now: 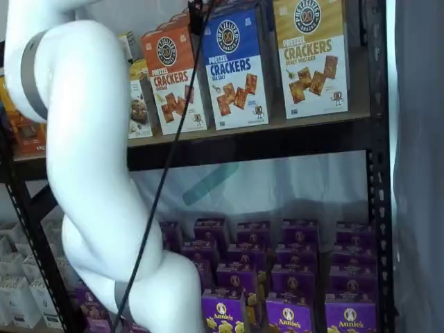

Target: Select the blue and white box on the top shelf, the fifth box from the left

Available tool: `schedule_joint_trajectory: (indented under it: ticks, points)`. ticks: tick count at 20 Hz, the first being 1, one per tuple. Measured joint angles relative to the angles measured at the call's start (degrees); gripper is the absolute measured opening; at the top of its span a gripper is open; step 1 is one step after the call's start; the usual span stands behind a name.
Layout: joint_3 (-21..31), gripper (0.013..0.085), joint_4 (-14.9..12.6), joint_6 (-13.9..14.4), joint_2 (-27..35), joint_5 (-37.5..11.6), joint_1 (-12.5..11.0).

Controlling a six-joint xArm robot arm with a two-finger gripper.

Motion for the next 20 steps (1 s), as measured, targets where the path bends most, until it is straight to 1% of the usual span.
schedule_joint_trajectory:
  ticks: [3,6,9,14,17,20]
  points:
    - [-1.1,0.0850,-1.2,-0.5,1.7,-0.6,0.2]
    - [-3.2,0.0850,-3.1,-0.7,3.6,1.0,0.6]
    - [-5.9,0.0850,-5.3,-0.7,5.9,3.7,1.2]
    - [-8.8,0.0850,-7.1,-0.8,8.5,7.1,1.6]
    - [-12.2,0.0850,-9.1,-0.8,11.1,11.1,1.9]
    - [-14.2,0.0850,-10.1,-0.8,12.8,13.8,2.1]
